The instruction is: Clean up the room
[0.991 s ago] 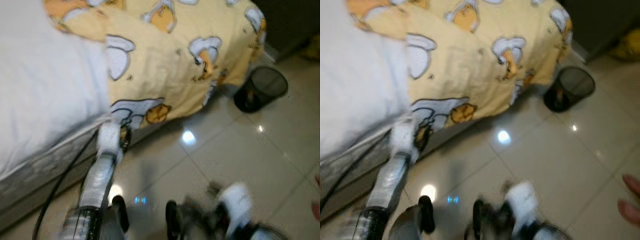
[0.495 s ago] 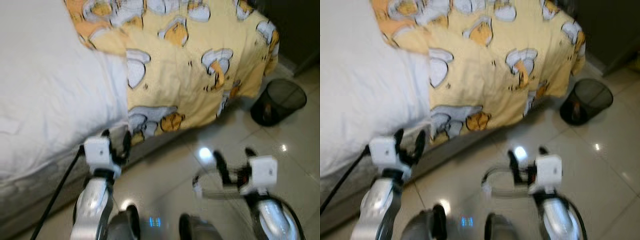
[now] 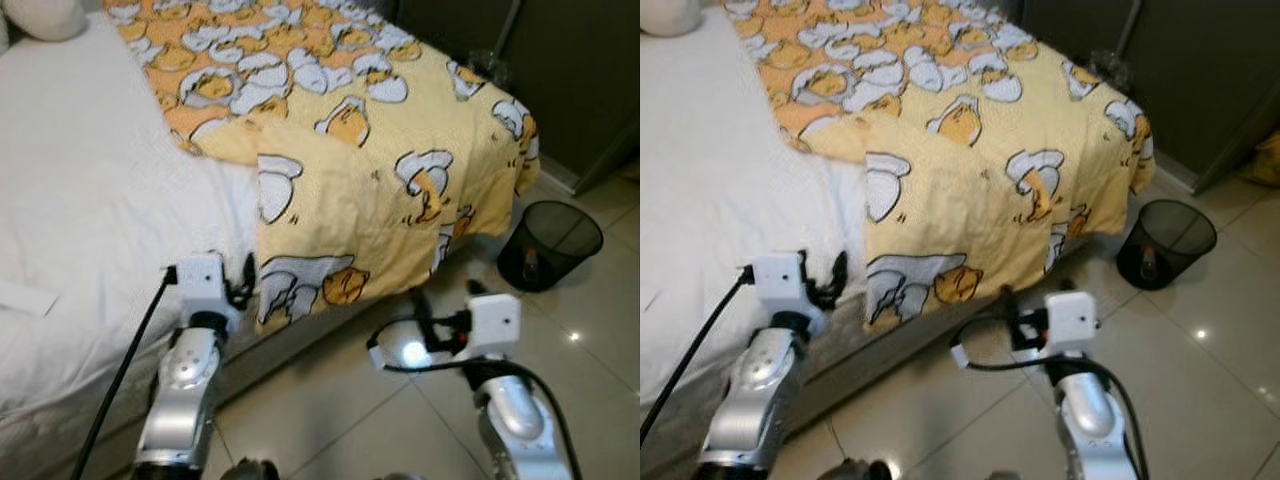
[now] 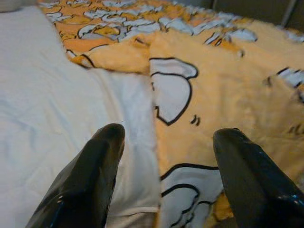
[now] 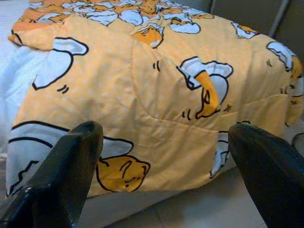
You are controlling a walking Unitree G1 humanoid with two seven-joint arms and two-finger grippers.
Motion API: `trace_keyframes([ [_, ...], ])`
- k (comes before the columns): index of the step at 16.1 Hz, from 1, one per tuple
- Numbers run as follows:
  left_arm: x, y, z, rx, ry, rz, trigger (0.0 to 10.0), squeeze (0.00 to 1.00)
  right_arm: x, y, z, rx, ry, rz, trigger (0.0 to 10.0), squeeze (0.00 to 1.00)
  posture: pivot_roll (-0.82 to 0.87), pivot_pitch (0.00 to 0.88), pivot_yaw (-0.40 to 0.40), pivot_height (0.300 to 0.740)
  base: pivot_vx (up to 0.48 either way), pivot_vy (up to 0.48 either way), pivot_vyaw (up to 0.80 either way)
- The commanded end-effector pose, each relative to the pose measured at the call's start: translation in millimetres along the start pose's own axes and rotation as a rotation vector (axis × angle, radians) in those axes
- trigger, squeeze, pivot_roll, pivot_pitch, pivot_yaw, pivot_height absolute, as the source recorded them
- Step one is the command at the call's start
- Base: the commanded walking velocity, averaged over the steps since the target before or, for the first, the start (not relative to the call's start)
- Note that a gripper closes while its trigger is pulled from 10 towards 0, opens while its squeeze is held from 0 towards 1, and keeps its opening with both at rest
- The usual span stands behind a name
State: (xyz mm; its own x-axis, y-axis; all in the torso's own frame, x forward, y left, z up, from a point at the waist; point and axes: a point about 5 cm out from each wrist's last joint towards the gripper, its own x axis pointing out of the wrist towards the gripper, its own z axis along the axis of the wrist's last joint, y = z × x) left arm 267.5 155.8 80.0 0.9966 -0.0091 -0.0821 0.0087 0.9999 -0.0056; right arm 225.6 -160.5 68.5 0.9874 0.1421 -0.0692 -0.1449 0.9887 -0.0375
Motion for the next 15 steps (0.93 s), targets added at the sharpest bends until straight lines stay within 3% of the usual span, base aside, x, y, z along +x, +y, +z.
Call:
trace_keyframes([
  [1,-3.8,1.0,-8,0.019,0.035,0.013,10.0,0.0,-0.7,3.2,-6,0.009,0.023,0.027,10.0,0.0,-0.13,0.064,0.011,0.74,0.0,0.0,0.0],
  [4,-2.5,-1.5,-4,0.027,0.003,-0.032,10.0,0.0,7.0,8.1,-10,-0.009,0.033,0.081,10.0,0.0,-0.11,0.062,0.007,0.74,0.276,0.0,0.0],
  [7,-0.7,5.0,0,-0.01,-0.016,0.022,10.0,0.0,18.3,7.4,-8,0.012,0.021,0.079,10.0,0.0,-0.08,0.052,-0.01,0.74,0.48,0.0,0.0],
  [15,-1.9,-8.6,-1,-0.02,-0.024,-0.053,10.0,0.0,33.4,13.7,-5,0.01,-0.004,0.126,10.0,0.0,-0.08,0.036,-0.016,0.74,0.48,0.0,0.0],
])
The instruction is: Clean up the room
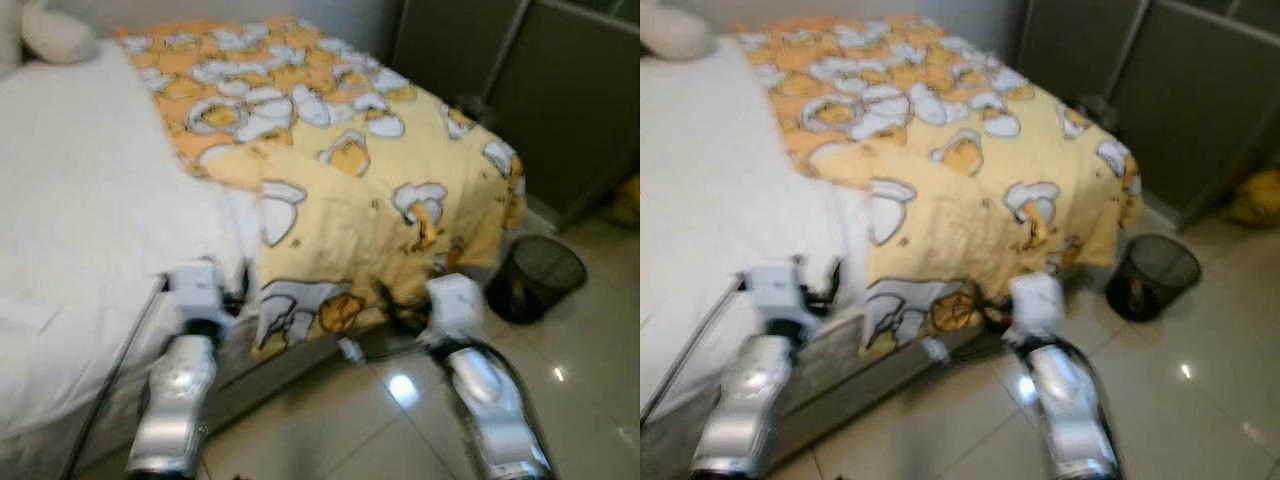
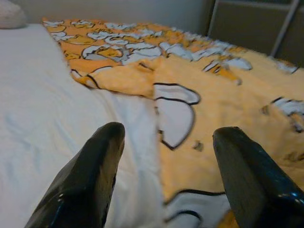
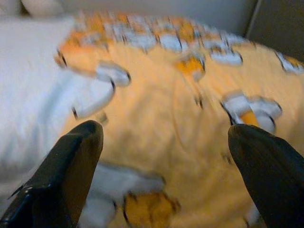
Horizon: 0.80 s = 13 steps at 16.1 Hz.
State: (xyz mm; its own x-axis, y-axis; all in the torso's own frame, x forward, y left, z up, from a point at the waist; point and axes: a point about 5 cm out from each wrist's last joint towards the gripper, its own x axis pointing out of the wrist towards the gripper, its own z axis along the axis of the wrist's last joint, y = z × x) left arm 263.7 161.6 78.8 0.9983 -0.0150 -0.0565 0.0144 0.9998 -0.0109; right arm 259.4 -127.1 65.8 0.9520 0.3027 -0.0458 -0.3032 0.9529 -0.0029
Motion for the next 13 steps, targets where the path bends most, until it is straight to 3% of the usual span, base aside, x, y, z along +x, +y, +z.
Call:
trace_keyframes([
  [1,3.8,-14.1,-1,-0.014,0.007,-0.044,10.0,0.0,-6.4,-14.1,-6,-0.014,0.021,-0.039,10.0,0.0,-0.08,0.034,-0.014,0.74,0.48,0.0,0.0],
  [4,7.1,-14.7,0,0.035,0.001,-0.054,10.0,0.0,-5.0,-11.3,-7,-0.01,0.021,-0.032,10.0,0.0,-0.07,0.037,-0.007,0.74,0.32,0.0,0.0],
  [6,6.9,-19.9,-8,0.056,0.073,-0.108,10.0,0.0,-5.7,-9.1,-8,-0.006,0.024,-0.026,10.0,0.0,-0.07,0.053,-0.006,0.74,0.0,0.0,0.0],
  [7,6.6,-24.4,-21,0.055,0.157,-0.171,10.0,0.0,-7.4,-7.9,-9,0.0,0.026,-0.022,10.0,0.0,-0.07,0.062,-0.008,0.74,0.0,0.0,0.0],
  [10,26.7,-33.9,-47,0.04,0.306,-0.279,10.0,0.0,-35.3,-2.7,-33,-0.005,0.14,0.043,10.0,0.0,-0.08,0.11,-0.034,0.74,0.0,0.0,0.0],
  [13,46.9,-38.6,-46,0.06,0.352,-0.288,10.0,0.0,-53.2,-4.4,-42,-0.011,0.188,0.045,10.0,0.0,-0.1,0.13,-0.034,0.74,0.0,0.0,0.0],
])
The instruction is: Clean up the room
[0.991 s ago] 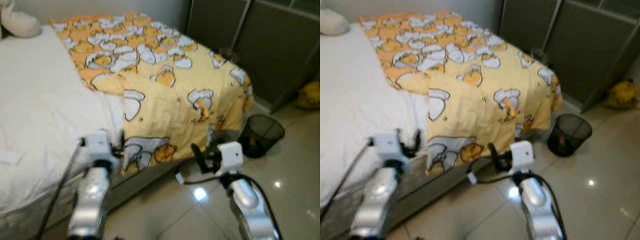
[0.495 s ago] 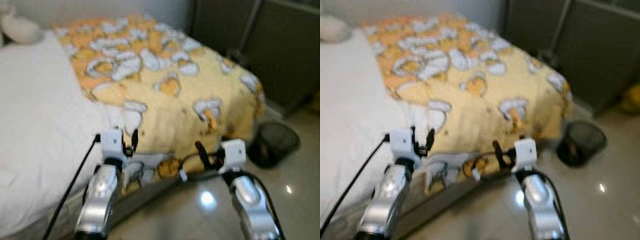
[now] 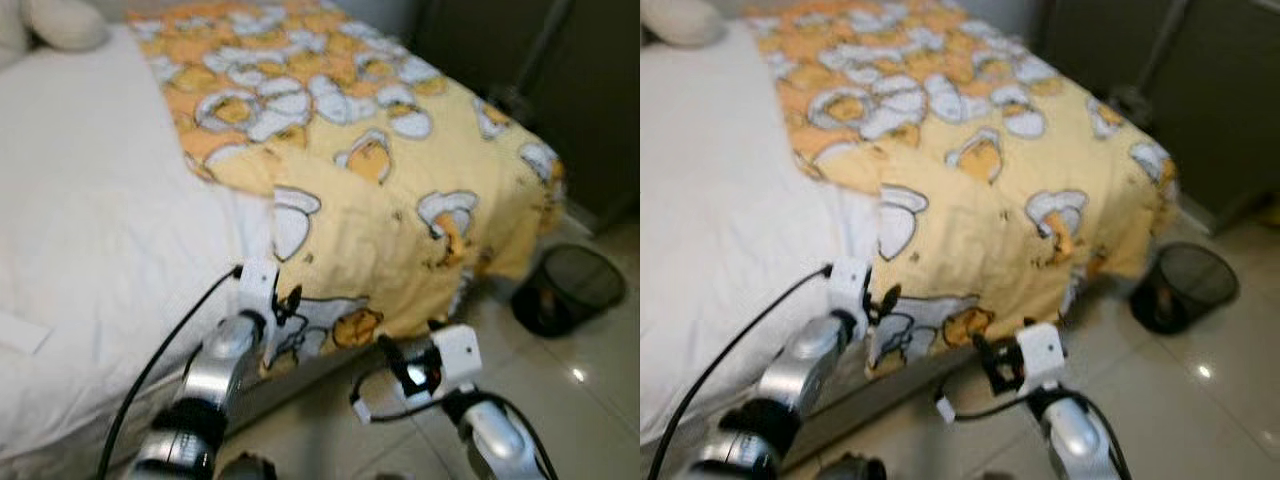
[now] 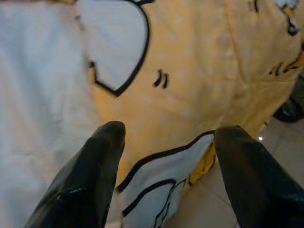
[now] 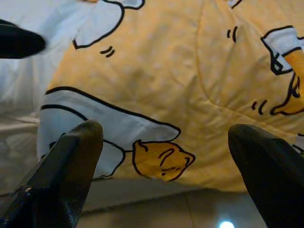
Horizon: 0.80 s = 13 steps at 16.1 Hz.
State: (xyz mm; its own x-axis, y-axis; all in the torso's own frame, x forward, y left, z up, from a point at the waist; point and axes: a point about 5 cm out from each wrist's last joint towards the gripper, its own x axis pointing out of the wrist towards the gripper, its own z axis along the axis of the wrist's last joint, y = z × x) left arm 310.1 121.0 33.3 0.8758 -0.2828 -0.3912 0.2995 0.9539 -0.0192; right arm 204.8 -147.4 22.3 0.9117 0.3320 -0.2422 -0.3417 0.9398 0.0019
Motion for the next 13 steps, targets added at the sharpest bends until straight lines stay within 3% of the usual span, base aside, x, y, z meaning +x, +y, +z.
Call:
trace_keyframes([
  [1,5.3,2.2,2,-0.006,0.013,-0.002,10.0,0.0,-6.4,-1.8,5,-0.009,-0.008,-0.006,10.0,0.0,-0.13,0.16,-0.032,0.74,0.0,0.0,0.0],
  [4,12.1,13.9,9,-0.023,0.017,0.092,10.0,0.0,-30.9,1.7,0,-0.002,0.023,-0.023,10.0,0.0,-0.18,0.221,-0.028,0.74,0.0,0.0,0.0],
  [5,10.4,31.5,15,0.012,-0.013,0.22,10.0,0.0,-46.8,6.5,-4,-0.005,0.049,-0.014,10.0,0.0,-0.2,0.26,-0.033,0.74,0.0,0.0,0.0],
  [6,9.1,40.0,18,-0.006,-0.025,0.272,10.0,0.0,-56.5,7.8,-7,-0.006,0.072,-0.009,10.0,0.0,-0.21,0.277,-0.035,0.74,0.0,0.0,0.0],
  [10,6.7,34.5,1,-0.032,0.004,0.263,10.0,0.0,-80.9,10.5,-3,-0.006,0.109,-0.015,10.0,0.0,-0.24,0.347,-0.048,0.74,0.0,0.0,0.0],
  [13,5.3,39.6,-1,-0.096,0.0,0.306,10.0,0.0,-94.0,18.2,1,0.002,0.129,-0.002,10.0,0.0,-0.27,0.4,-0.058,0.74,0.0,0.0,0.0],
])
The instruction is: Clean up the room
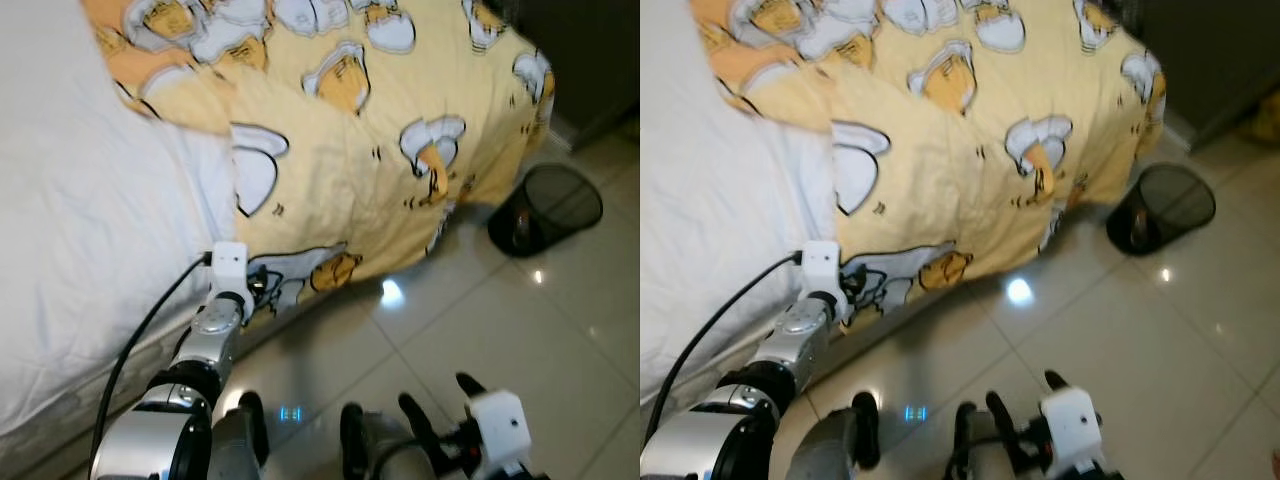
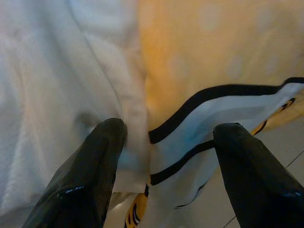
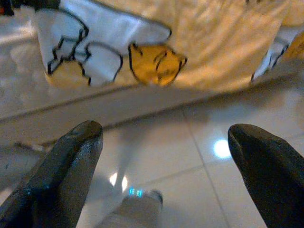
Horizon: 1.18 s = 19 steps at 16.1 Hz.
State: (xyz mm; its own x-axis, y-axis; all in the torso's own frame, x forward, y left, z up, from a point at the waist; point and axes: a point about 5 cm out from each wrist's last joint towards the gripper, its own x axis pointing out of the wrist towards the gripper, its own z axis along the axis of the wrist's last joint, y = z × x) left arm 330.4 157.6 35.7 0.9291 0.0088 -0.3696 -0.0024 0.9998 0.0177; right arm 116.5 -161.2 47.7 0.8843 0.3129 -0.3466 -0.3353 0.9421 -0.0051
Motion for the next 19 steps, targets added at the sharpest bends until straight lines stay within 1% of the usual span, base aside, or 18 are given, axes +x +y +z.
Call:
trace_keyframes([
  [1,-0.6,-4.3,-4,-0.018,0.009,-0.009,10.0,0.0,-6.2,4.8,-1,0.008,0.028,0.014,10.0,0.0,-0.27,0.403,-0.056,0.74,0.0,0.0,0.0],
  [4,1.5,-8.1,2,-0.013,-0.005,-0.013,10.0,0.0,-7.7,6.6,1,0.012,0.032,0.009,10.0,0.0,-0.28,0.403,-0.05,0.74,0.0,0.0,0.0],
  [5,2.7,-10.7,5,-0.017,-0.008,-0.017,10.0,0.0,-7.5,6.8,1,0.014,0.034,0.008,10.0,0.0,-0.28,0.403,-0.05,0.74,0.0,0.0,0.0],
  [6,3.6,-15.5,7,-0.003,-0.007,-0.03,10.0,0.0,-7.8,7.9,1,0.016,0.038,0.008,10.0,0.0,-0.28,0.405,-0.047,0.74,0.0,0.0,0.0],
  [7,3.8,-19.7,7,0.008,-0.002,-0.039,0.0,0.0,-7.7,8.8,1,0.017,0.041,0.008,10.0,0.0,-0.28,0.405,-0.046,0.74,0.0,0.0,0.0],
  [9,3.6,-21.3,4,0.008,0.017,-0.045,0.0,0.0,-6.8,8.8,2,0.018,0.043,0.007,10.0,0.0,-0.28,0.405,-0.045,0.74,0.0,0.0,0.0],
  [11,3.2,-20.6,0,0.01,0.043,-0.06,0.0,0.0,-2.3,8.4,2,0.019,0.039,0.006,10.0,0.0,-0.28,0.4,-0.042,0.74,0.0,0.0,0.0],
  [13,3.2,-21.4,0,-0.003,0.047,-0.091,0.0,0.0,0.7,8.9,3,0.021,0.037,0.005,10.0,0.0,-0.27,0.396,-0.041,0.74,0.0,0.0,0.0],
  [15,3.0,-22.1,0,0.005,0.043,-0.109,0.0,0.0,4.1,9.4,3,0.024,0.037,0.008,10.0,0.0,-0.26,0.389,-0.04,0.74,0.0,0.0,0.0],
  [17,2.3,-27.9,-1,0.002,0.053,-0.175,0.0,0.0,11.9,8.9,3,0.023,0.029,0.018,10.0,0.0,-0.25,0.377,-0.038,0.74,0.0,0.0,0.0],
  [19,1.5,-32.8,-5,0.041,0.081,-0.219,0.0,0.0,17.8,6.8,5,0.028,0.02,0.012,10.0,0.0,-0.24,0.358,-0.037,0.74,0.0,0.0,0.0],
])
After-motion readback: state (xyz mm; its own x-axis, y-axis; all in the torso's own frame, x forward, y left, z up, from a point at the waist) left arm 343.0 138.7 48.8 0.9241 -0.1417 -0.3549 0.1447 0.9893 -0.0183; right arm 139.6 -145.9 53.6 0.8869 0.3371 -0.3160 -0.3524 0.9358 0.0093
